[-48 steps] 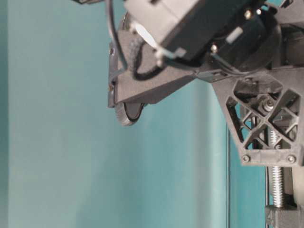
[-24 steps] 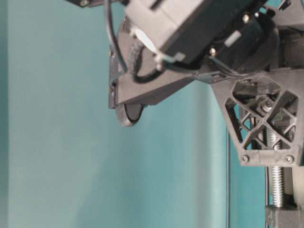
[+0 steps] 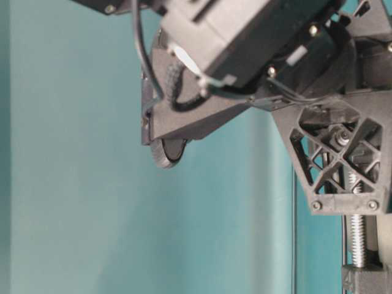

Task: Insert the USB cable into the fixed female connector.
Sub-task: 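Move the right gripper to align the plug with the blue port, then push the USB plug into the blue port with the right gripper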

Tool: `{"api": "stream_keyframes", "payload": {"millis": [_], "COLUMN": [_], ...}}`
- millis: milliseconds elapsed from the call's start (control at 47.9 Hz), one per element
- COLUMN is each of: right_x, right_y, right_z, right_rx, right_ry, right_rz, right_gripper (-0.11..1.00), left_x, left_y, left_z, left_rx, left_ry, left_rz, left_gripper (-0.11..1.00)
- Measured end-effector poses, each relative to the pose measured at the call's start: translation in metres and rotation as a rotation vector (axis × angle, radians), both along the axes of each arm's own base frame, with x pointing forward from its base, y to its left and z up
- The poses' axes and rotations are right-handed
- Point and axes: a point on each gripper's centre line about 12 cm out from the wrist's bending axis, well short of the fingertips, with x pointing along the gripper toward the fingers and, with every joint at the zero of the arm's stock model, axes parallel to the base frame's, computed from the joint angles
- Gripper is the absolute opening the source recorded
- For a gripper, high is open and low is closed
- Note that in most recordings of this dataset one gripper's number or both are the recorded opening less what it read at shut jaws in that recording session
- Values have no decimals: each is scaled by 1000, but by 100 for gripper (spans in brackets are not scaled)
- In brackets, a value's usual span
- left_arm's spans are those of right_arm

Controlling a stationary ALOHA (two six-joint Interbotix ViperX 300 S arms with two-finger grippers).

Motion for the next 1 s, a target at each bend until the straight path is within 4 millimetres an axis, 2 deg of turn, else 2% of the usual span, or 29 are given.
{"api": "stream_keyframes", "payload": {"millis": [1003], "right_x": [1], "right_y": [-7], "right_z": [2], "right_rx": [0], "right_ry": [31], "right_rz": [8], "right_gripper": [22], "left_x": [-1], "left_y": [-1], "left_z": [-3], "left_rx": [-13], "left_ry": [6], "left_rz": [3], "left_gripper": [96]}}
